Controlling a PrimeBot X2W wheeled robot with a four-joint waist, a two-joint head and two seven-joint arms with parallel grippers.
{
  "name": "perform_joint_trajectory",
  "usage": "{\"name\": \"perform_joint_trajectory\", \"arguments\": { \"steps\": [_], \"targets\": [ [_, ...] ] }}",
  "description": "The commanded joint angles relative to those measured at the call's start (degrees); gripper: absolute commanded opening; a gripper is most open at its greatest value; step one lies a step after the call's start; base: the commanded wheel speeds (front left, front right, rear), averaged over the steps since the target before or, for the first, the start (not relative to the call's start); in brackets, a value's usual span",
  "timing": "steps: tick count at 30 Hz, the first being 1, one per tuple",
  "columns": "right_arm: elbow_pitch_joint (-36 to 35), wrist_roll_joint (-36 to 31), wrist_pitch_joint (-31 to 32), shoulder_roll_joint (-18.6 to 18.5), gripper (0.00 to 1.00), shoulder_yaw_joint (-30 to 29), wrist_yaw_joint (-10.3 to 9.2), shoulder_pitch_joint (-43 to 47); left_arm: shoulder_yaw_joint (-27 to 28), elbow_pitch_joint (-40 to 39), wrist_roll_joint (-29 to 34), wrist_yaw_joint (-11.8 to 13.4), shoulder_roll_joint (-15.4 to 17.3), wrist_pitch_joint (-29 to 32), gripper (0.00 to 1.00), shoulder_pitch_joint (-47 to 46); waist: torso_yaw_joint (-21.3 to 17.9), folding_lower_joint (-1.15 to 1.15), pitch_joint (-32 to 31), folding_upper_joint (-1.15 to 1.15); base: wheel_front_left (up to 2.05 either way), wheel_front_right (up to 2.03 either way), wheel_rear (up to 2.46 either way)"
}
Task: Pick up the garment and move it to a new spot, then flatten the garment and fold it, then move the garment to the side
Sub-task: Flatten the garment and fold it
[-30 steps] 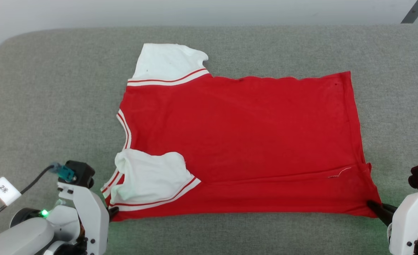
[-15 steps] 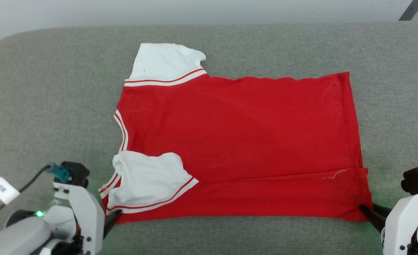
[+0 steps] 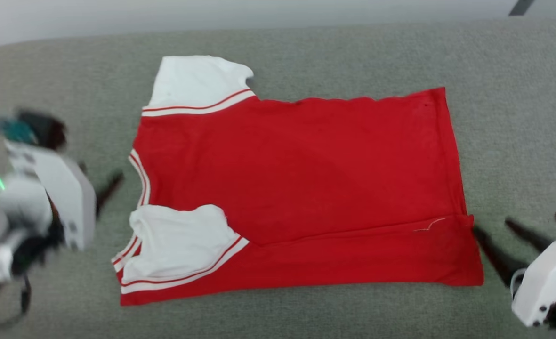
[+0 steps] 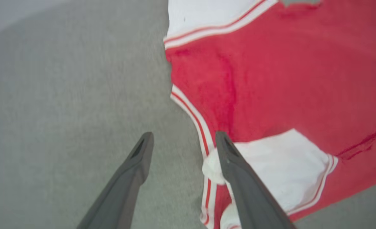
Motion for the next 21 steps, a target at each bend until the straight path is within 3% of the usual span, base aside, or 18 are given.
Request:
{"name": "perform_joint_trajectory", "arguments": {
  "steps": [1, 11, 21],
  "targets": [
    [-0.7, -0.9, -1.8, 0.6, 1.00, -0.3, -0.04, -1.0, 0.5, 1.0, 1.1, -1.1, -0.6, -0.5, 1.00, -1.8, -1.3, 0.00, 1.3, 0.00, 0.00, 0.00, 0.00],
    [-3.5, -4.9, -20.6, 3.4, 1.00, 1.0, -0.03, -5.5, 3.3, 15.9, 9.0, -8.2, -7.2, -2.8, 1.00, -17.5, -6.1, 0.00, 8.0, 0.00, 0.00, 0.00, 0.00],
    [-0.7, -5.0, -27.3, 4.9, 1.00, 3.5, -0.03, -6.9, 2.8, 31.7, 11.4, -15.2, -14.8, 0.5, 1.00, -29.9, -9.4, 0.00, 14.9, 0.00, 0.00, 0.00, 0.00]
  ]
}}
